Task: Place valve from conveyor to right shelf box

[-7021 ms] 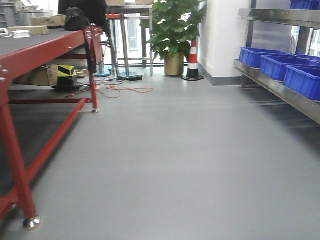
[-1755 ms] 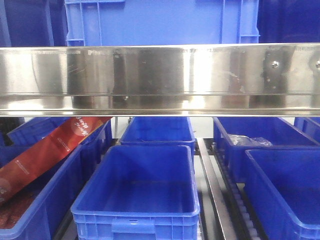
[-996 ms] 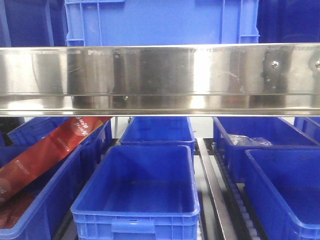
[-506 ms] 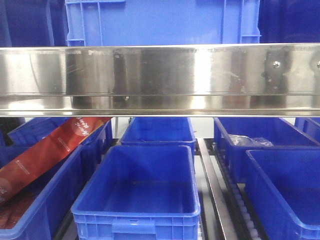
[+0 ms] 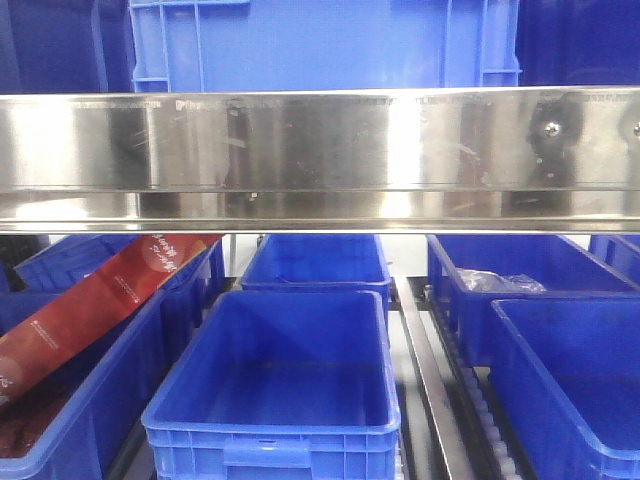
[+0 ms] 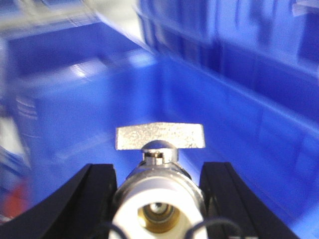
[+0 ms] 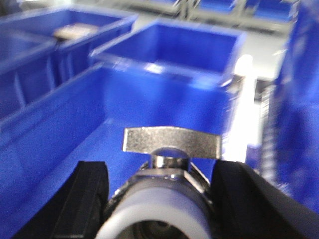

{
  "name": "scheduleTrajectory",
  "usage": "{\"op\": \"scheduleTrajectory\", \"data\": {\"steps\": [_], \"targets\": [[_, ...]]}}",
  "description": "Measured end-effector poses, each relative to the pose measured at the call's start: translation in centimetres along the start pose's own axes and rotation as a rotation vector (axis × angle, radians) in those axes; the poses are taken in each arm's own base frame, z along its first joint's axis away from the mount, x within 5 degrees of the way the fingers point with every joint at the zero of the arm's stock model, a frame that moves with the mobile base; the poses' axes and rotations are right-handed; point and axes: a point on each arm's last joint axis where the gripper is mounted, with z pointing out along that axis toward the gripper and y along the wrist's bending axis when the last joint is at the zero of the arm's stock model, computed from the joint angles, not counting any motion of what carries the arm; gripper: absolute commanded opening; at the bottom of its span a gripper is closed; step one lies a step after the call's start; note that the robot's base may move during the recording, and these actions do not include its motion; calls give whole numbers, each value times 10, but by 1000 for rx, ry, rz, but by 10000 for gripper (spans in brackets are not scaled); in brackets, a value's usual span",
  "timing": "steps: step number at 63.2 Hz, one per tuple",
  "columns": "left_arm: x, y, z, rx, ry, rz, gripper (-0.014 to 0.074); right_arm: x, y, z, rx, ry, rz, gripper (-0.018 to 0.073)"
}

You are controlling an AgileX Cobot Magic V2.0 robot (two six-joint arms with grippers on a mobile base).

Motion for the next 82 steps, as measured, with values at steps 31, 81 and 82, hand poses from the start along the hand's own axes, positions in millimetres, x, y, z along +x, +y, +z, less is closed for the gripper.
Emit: {"op": "scheduleTrajectory", "data": {"steps": [31,81,82], "targets": [[49,2,77,12,168,-7,100,57,0,98,-19,218,7,123],[-11,-2,-8,11,33,10,444,2,5,14,-14,-4,-10,225],[-14,-2,-13,9,23,12,409,-1,6,8,-14,-18,-11,190]]}}
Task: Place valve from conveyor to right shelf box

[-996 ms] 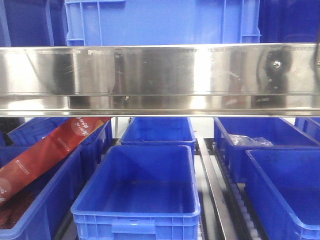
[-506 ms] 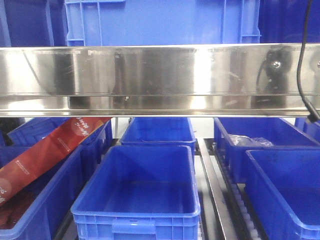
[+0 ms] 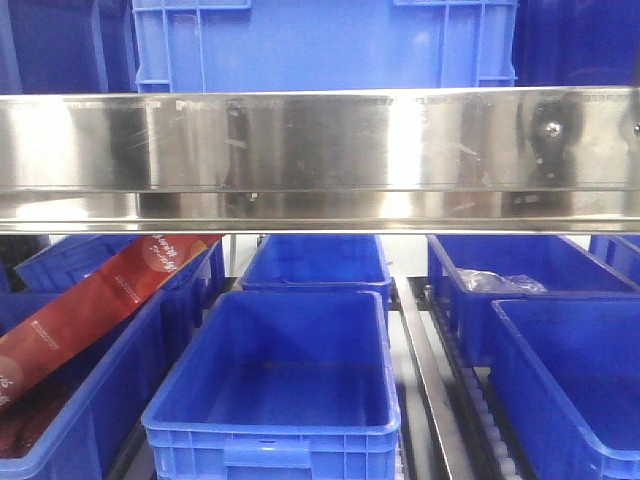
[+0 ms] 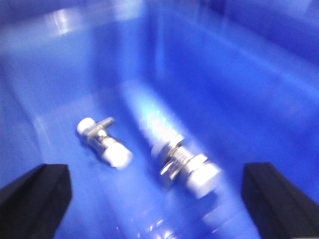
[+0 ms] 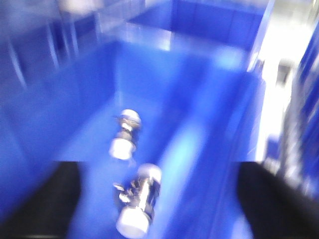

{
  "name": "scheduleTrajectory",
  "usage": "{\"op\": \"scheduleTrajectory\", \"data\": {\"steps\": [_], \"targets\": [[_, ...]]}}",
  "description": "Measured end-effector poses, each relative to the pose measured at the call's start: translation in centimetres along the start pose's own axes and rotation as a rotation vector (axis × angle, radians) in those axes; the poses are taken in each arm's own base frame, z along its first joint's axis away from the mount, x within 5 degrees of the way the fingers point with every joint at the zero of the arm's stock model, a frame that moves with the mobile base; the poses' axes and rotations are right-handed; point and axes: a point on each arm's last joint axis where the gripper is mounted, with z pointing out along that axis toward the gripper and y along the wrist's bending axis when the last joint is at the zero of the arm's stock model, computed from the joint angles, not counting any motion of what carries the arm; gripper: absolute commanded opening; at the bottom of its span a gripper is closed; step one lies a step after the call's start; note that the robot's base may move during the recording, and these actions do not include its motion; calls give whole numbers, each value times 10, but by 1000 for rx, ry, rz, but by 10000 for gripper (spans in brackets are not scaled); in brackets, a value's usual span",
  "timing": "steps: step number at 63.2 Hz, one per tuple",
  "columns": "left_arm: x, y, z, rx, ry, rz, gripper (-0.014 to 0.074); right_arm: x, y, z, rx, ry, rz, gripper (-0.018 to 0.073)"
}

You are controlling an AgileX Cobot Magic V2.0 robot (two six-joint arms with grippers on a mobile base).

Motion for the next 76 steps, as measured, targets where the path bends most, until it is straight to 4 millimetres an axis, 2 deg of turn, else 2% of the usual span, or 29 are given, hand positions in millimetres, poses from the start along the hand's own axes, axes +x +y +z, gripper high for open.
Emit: {"op": "scheduleTrajectory", "data": {"steps": [7,10,18,26,33,40,50,62,76], "targets": [[-15,0,-42,-29,-50,27,189,-12,3,-32,-1,-47,-6,-84],[-19,0,-58,-42,-61,37,94,-16,4,-45,-2,-60,-8,-165],[-22,3,-95,-76,-52,50,-108,-21,5,-73,8,-64,-24,-154],[-17,17,-118,-132,-11,6,-111,-22,6,-95,28,-59,-44,-154],[-9,31,-131,-185,20,-32,-111,-13,4,-102,54,-33,-45,-154],[4,38,-143,-221,51,-56,-111,6,1,-104,86,15,-37,-154],[29,35,-162,-245,34,-63,-111,44,1,-102,94,47,2,-154],[79,22,-183,-260,-65,-74,-111,102,3,-114,93,46,8,-154],[165,4,-199,-271,-158,-75,-111,168,6,-138,93,-31,10,-154]]}}
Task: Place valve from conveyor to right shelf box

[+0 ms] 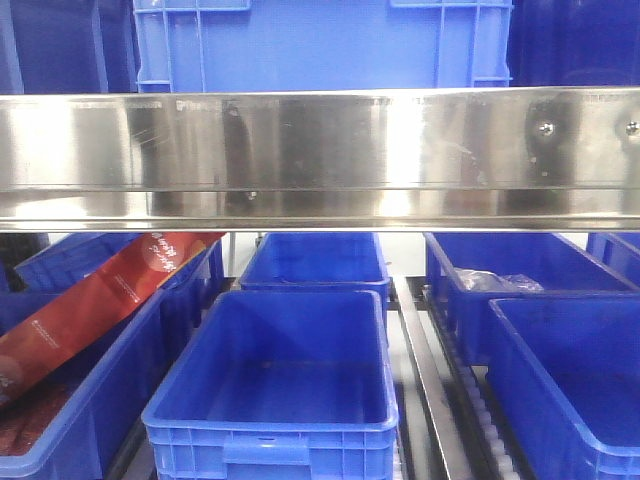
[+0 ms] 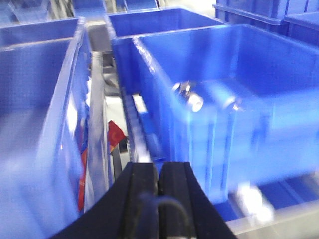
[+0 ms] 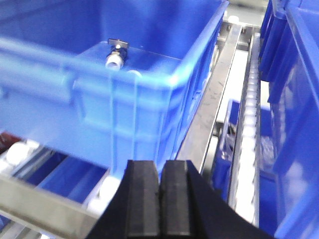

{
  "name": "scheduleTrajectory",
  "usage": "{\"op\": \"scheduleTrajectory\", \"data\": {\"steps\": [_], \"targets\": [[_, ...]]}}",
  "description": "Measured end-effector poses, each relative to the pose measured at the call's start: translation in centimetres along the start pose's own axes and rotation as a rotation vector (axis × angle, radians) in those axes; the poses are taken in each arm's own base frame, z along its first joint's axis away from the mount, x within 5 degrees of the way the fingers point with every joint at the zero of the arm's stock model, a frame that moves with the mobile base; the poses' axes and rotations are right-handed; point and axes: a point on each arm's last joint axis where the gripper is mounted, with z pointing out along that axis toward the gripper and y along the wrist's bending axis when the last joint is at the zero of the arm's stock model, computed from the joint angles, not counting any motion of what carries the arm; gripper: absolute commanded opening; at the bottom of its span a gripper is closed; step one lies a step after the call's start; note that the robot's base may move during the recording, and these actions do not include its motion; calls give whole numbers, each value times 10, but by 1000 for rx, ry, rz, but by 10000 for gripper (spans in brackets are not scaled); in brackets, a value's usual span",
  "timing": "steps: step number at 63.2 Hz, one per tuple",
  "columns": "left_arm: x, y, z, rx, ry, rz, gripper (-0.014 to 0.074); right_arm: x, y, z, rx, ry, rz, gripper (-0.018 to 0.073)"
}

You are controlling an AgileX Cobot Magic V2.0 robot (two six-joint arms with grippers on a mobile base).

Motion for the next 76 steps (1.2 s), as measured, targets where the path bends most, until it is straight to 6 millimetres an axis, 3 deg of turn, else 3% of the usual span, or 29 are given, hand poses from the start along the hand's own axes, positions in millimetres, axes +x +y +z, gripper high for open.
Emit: {"op": "scheduleTrajectory", "data": {"steps": [13,23,29,76], "targets": [[74,-5,-22,-2,-104,-27,-111,57,0,-22,-2,-110,-2,-154],[112,-7,-29,4,-180,-100,-111,92,1,-30,-3,-148,-2,-154],[125,-8,-29,1,-204,-123,-111,103,1,-31,-4,-148,-2,-154],[130,-7,-28,-7,-245,-135,-111,104,1,-31,-4,-170,0,-154]]}}
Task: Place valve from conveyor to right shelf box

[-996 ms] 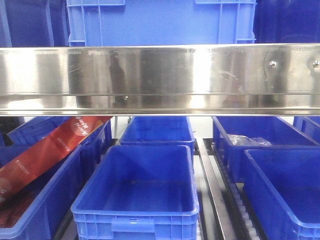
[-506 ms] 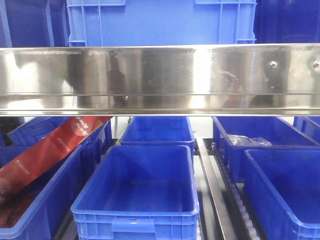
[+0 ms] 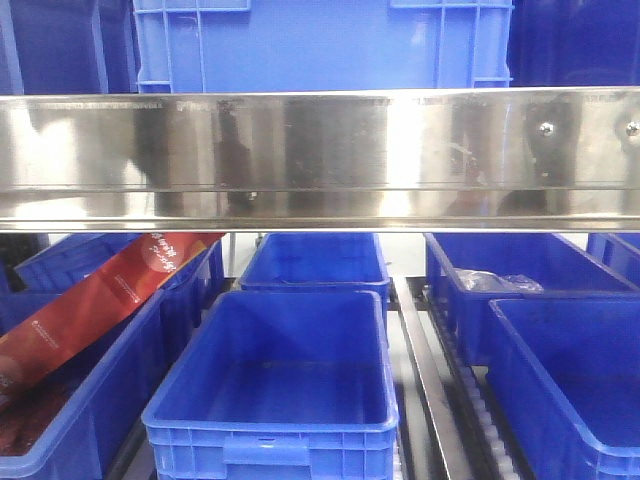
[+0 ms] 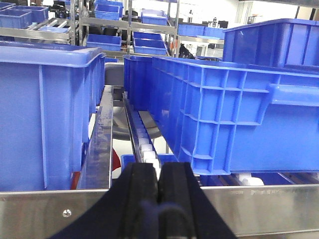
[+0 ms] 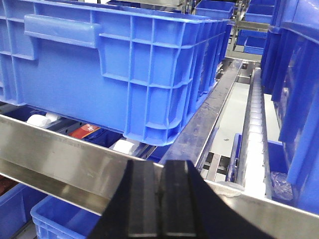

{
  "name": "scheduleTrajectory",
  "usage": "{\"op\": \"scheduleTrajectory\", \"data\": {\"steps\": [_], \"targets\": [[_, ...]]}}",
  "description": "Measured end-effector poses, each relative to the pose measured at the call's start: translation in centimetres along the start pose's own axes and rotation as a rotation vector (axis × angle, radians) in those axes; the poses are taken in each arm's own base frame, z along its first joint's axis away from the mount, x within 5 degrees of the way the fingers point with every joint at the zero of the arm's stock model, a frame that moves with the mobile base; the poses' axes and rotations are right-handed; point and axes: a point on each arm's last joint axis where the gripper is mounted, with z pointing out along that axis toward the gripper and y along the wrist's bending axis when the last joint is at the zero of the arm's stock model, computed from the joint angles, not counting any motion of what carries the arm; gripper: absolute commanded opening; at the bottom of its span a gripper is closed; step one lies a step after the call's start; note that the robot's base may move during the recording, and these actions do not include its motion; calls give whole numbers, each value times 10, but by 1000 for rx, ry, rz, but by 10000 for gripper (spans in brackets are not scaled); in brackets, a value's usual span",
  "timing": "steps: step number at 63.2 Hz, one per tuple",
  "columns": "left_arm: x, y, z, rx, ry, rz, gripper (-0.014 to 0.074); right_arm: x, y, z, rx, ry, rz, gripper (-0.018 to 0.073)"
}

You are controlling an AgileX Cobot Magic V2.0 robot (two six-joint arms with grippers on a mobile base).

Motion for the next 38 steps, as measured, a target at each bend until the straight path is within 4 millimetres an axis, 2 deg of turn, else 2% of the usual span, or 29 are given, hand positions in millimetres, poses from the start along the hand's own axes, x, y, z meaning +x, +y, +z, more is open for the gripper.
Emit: {"op": "scheduleTrajectory", "data": {"steps": [9,18,26,38], "targets": [[0,3,-4,-37,-1,39,-111,0,0,0,0,-2,-2,-154],[6,11,-20,-136,29,102,-111,0,0,0,0,-2,-2,-154],[22,16,-36,-221,17,116,-111,0,0,0,0,-4,-2,-154],[66,20,-47,-285,8,120,-111,0,0,0,0,-4,-2,-154]]}}
